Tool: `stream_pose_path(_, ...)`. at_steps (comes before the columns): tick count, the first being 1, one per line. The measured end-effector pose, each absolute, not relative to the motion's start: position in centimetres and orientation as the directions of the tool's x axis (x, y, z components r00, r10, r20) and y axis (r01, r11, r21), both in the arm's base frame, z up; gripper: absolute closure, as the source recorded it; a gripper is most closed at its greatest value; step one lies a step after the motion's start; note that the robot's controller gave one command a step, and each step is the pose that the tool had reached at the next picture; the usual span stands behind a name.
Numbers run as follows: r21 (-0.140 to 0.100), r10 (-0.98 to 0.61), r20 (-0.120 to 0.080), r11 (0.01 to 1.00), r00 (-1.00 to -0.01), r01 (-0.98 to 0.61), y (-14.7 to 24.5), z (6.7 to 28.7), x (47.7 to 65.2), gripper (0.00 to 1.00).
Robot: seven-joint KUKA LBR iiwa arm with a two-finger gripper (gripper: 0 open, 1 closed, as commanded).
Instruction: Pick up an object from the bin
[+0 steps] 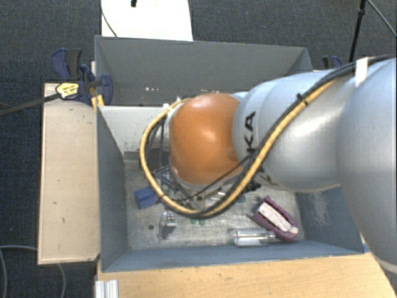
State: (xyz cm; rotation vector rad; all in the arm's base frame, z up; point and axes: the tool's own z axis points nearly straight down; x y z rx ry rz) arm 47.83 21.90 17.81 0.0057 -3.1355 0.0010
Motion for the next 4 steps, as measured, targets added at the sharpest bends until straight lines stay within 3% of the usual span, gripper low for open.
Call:
stream_pose_path(1,0.003,-0.072,-0.006,0.997,-0.997,-0.072,23.5,6.9,55.7,0.0)
stream_pose_path(2,0.004,-0.066,-0.006,0.998,-0.998,-0.066,23.5,7.2,55.6,1.0)
stream_pose_path(3,0.0,-0.273,-0.01,0.962,-0.962,-0.273,21.4,22.0,54.8,1.0)
stream_pose_path(4,0.001,-0.268,-0.002,0.963,-0.963,-0.268,21.4,21.5,54.7,1.0)
